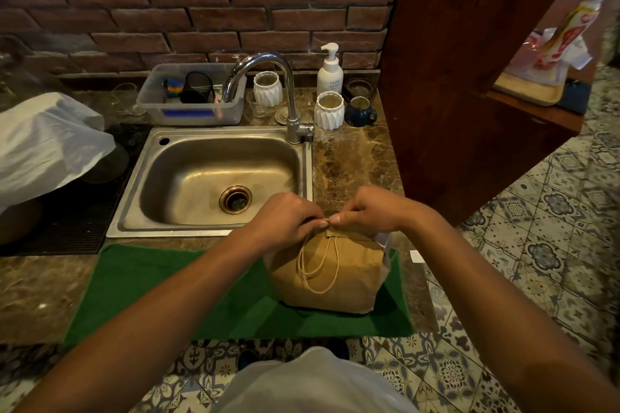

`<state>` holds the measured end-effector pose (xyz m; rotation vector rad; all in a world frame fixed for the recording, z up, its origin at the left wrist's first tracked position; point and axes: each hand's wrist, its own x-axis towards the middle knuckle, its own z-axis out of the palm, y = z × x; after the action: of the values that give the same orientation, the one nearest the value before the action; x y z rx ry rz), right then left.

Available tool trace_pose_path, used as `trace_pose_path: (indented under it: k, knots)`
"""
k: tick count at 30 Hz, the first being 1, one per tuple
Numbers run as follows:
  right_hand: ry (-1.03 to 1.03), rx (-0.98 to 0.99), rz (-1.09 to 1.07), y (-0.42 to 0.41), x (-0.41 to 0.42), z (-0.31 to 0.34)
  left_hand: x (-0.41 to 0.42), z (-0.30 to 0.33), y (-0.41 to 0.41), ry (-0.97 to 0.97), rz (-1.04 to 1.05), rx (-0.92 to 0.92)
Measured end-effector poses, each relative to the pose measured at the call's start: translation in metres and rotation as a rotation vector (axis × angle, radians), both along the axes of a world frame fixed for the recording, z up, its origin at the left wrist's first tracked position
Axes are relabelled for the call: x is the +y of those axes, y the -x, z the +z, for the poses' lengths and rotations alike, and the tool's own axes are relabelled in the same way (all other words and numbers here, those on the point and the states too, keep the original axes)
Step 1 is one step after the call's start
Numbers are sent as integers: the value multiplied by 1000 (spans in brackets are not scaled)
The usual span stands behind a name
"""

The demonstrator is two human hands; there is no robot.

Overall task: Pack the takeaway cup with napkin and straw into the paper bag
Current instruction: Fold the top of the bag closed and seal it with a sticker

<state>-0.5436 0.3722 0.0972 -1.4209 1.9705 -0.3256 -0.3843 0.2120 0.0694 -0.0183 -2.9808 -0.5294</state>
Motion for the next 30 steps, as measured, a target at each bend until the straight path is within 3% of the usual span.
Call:
trace_pose_path:
  k: [5, 10, 13, 15, 18, 25, 30]
  knots:
    - [132, 427, 81, -11, -1, -2, -3, 1, 1, -34, 4, 15]
    - [289, 502, 128, -18, 9, -9, -7, 5, 0, -89, 14, 12]
    - [365, 563, 163, -17, 15, -13, -13, 8, 3, -207, 38, -151]
    - [407, 570, 160, -14, 20, -14, -22, 9, 2, -235, 38, -260]
    - [459, 570, 140, -10, 25, -13, -29, 10, -3, -235, 48, -227]
    - [175, 403, 184, -14, 3, -9, -13, 3, -4, -207, 65, -108]
    - [334, 427, 167, -16, -3, -15, -23, -1, -11, -330, 140, -147]
